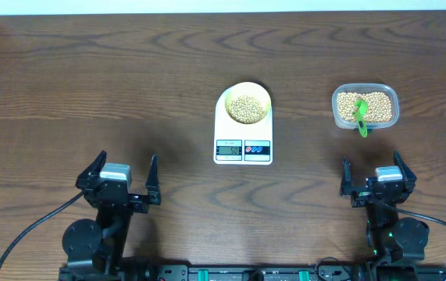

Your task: Scoop item into bowl and weigh 50g on scale

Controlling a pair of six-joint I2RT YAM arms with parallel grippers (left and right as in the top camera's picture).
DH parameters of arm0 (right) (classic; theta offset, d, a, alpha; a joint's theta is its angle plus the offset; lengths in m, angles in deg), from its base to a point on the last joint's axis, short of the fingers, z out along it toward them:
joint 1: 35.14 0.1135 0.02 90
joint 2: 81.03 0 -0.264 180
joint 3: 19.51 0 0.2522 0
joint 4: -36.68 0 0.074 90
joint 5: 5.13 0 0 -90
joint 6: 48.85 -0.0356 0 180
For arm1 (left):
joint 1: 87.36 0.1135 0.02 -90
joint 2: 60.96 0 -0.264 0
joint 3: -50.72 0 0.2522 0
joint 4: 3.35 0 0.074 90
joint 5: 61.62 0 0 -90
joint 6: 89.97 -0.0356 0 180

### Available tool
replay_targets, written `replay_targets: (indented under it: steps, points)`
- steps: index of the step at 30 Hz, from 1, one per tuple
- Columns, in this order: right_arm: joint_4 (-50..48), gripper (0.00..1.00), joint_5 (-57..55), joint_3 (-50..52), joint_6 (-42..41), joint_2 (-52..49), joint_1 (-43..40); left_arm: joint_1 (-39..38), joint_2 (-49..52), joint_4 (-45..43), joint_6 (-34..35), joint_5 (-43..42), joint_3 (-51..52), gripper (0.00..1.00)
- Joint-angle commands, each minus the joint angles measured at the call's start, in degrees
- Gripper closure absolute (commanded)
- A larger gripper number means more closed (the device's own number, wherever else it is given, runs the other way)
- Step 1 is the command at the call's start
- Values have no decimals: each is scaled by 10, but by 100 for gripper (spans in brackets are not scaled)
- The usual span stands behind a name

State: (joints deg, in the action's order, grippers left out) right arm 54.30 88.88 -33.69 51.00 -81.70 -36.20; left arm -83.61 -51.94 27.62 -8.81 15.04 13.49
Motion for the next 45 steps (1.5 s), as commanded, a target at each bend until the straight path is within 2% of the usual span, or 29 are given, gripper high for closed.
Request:
replay_targets:
  steps: [1,18,41,45]
  points:
    - [2,1,-7,1,-8,3,-4,12,-14,-18,1,-10,20,2]
    - [2,1,-7,1,-8,3,-4,40,-90,-111,1,-10,113,2]
    - [2,1,-7,1,-8,3,-4,40,-89,-292,1,-10,233,2]
    - [2,1,-6,1,-8,3,-4,40,-89,-292,1,-9,232,2]
